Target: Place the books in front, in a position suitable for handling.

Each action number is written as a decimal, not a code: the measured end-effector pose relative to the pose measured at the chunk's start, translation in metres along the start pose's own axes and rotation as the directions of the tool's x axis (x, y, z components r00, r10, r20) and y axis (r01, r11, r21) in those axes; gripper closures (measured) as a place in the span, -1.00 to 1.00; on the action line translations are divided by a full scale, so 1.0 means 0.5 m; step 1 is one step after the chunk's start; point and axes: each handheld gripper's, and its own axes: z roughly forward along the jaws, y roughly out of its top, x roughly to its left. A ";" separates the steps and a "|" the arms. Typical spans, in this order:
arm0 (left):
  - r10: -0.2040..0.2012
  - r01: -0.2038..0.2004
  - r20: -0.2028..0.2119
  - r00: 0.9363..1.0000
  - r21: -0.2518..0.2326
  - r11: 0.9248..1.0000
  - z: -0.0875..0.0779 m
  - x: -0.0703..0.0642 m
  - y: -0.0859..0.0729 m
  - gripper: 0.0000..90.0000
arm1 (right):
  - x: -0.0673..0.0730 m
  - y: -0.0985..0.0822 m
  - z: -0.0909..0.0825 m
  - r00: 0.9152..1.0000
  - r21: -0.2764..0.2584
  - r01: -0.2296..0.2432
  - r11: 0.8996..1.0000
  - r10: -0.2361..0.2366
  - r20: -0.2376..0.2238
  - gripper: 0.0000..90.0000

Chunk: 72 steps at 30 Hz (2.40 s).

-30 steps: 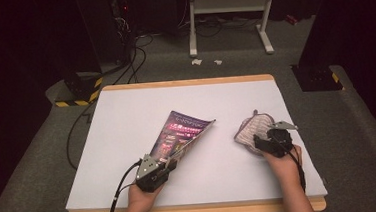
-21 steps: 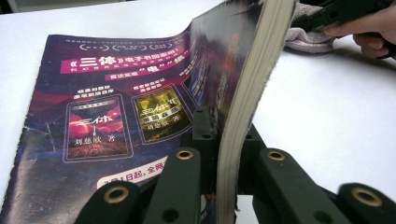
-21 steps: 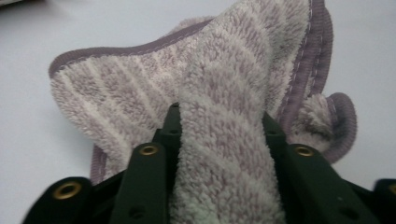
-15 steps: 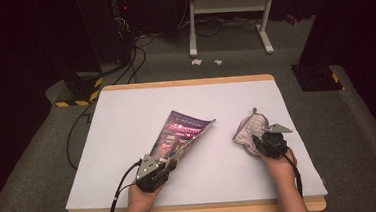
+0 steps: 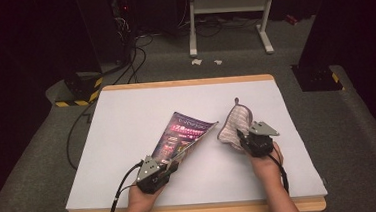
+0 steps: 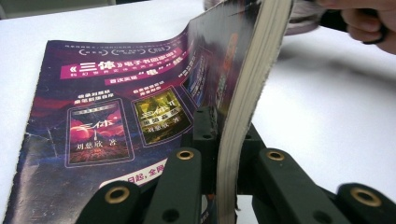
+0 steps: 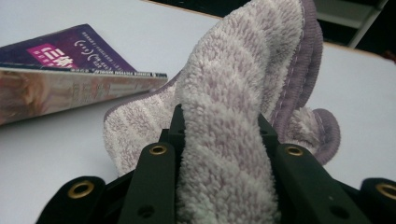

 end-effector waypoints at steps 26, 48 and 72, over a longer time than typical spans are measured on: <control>-0.001 0.001 0.010 1.000 0.007 1.000 0.002 0.001 0.000 0.84 | 0.157 0.067 0.070 0.976 -0.039 0.011 0.999 -0.020 -0.218 0.55; 0.005 -0.005 0.002 1.000 0.007 1.000 0.002 0.001 0.000 0.84 | 0.269 0.094 -0.038 0.854 -0.151 -0.038 0.988 -0.046 -0.518 0.54; 0.015 -0.015 -0.004 1.000 0.023 1.000 0.004 -0.002 0.001 0.85 | 0.276 0.110 -0.008 0.843 -0.127 -0.053 0.990 -0.024 -0.537 0.52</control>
